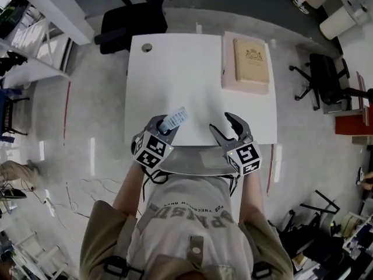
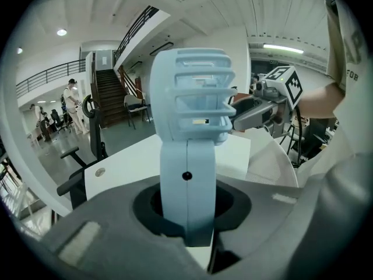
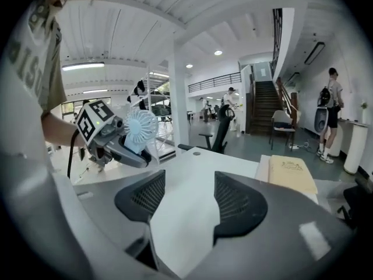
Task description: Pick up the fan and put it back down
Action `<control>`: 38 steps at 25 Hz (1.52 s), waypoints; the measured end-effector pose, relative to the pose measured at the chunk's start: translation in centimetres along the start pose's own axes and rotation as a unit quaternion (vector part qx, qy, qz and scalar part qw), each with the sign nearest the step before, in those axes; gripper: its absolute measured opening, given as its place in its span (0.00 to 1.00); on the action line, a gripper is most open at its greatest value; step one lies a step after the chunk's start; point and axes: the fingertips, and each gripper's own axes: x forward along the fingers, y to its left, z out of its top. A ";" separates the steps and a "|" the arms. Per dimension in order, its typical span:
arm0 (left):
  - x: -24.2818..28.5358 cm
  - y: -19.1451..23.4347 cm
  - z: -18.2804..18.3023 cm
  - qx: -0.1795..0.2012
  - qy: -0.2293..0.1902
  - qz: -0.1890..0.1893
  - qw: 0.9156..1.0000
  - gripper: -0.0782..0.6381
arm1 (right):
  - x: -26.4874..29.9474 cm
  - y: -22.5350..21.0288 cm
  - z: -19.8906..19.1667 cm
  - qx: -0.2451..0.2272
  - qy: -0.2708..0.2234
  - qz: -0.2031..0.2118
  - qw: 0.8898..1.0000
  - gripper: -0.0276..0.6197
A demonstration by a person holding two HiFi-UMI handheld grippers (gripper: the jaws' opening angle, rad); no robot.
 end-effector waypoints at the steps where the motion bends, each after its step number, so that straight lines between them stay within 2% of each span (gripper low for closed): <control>1: 0.1 -0.1 -0.2 0.006 0.008 -0.002 1.000 0.21 | 0.1 0.2 -0.1 -0.008 0.006 0.015 1.000 0.41; 5: 0.6 -0.4 -0.9 0.032 0.044 -0.005 0.998 0.21 | 0.2 0.8 -0.2 -0.028 0.017 0.077 0.996 0.41; 10: 1.6 -1.6 -1.2 0.042 0.063 -0.029 0.997 0.21 | 0.5 2.2 0.3 -0.069 0.030 0.155 0.985 0.43; 16: 2.7 -3.4 -1.6 0.057 0.089 -0.068 0.992 0.21 | 0.9 4.4 1.8 -0.146 0.052 0.245 0.957 0.48; 19: 2.9 -4.1 -2.2 0.070 0.106 -0.083 0.988 0.21 | 1.1 5.2 2.0 -0.172 0.064 0.276 0.944 0.49; 23: 3.2 -4.6 -3.3 0.108 0.141 -0.099 0.979 0.21 | 1.7 6.3 1.0 -0.212 0.097 0.297 0.926 0.49; 28: 3.6 -5.1 -4.4 0.132 0.178 -0.122 0.967 0.21 | 2.2 8.0 -0.9 -0.235 0.125 0.313 0.912 0.49; 38: 3.8 -6.0 -6.8 0.196 0.239 -0.154 0.938 0.21 | 3.4 10.0 -3.9 -0.264 0.154 0.323 0.896 0.49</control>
